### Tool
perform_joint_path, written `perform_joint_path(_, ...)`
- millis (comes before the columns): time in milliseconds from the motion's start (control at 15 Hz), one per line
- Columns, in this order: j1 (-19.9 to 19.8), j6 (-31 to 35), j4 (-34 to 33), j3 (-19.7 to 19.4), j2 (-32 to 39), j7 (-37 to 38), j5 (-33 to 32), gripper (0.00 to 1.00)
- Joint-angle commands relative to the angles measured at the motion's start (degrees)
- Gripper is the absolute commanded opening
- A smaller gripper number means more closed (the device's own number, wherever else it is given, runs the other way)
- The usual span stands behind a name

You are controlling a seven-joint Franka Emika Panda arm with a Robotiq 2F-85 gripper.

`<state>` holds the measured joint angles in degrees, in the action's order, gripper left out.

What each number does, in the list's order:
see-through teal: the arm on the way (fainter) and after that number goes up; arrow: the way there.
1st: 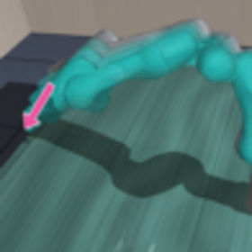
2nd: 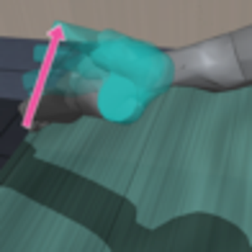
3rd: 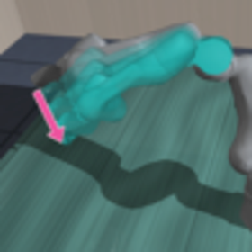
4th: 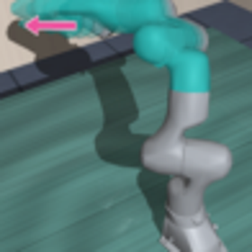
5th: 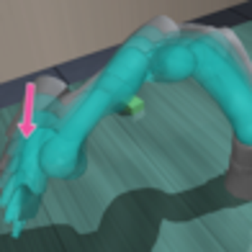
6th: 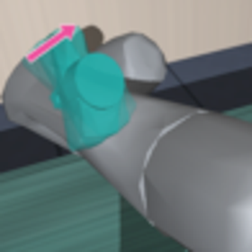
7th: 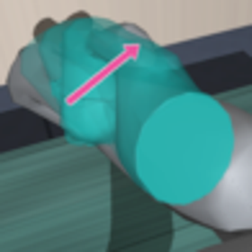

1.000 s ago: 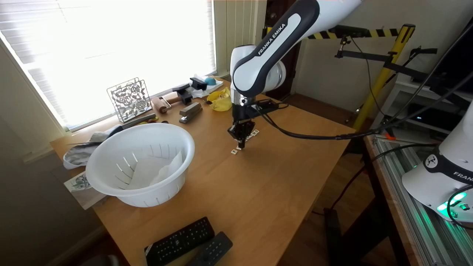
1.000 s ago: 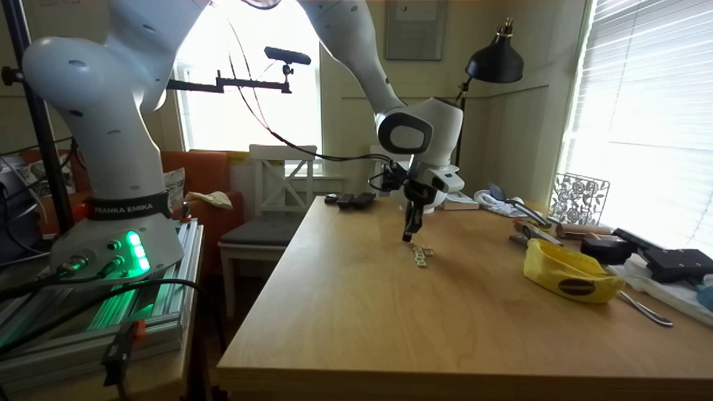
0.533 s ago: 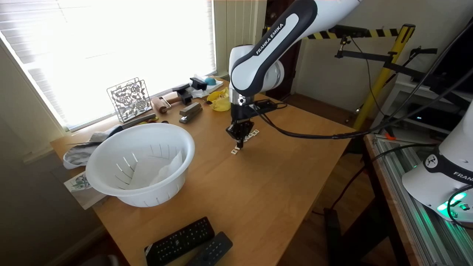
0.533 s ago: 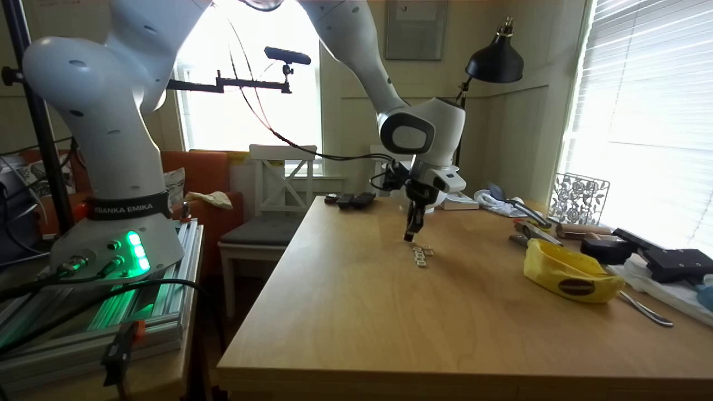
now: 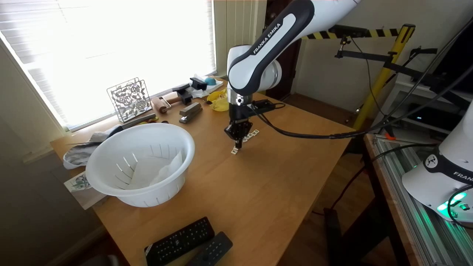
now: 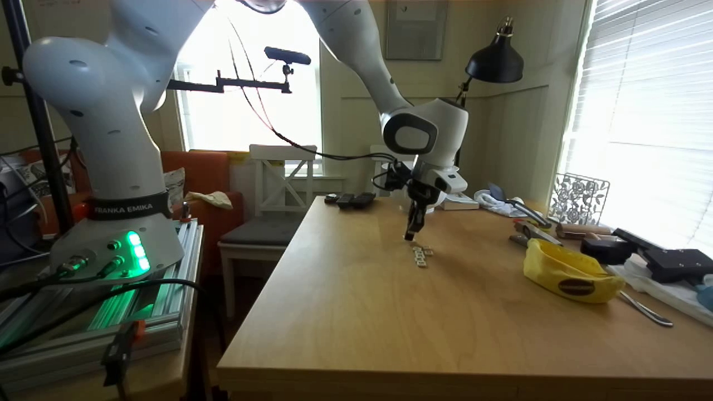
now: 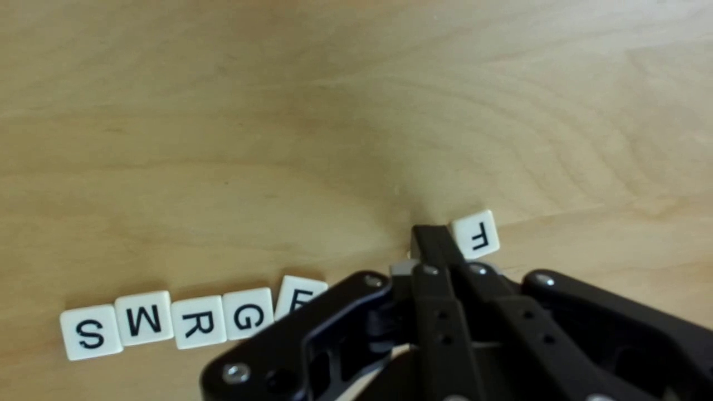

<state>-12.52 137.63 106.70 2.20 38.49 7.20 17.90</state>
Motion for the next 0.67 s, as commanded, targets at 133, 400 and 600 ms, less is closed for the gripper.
perform_joint_path(133, 0.7, -3.4, -2.8, -0.6, 2.7, 0.1, 1.9, 0.00)
perform_joint_path(400, 0.9, -4.3, -3.1, -0.9, 2.9, 0.8, 2.0, 0.00)
perform_joint_path(600, 1.3, -2.9, -2.6, -1.5, 2.5, 2.1, 1.8, 0.00)
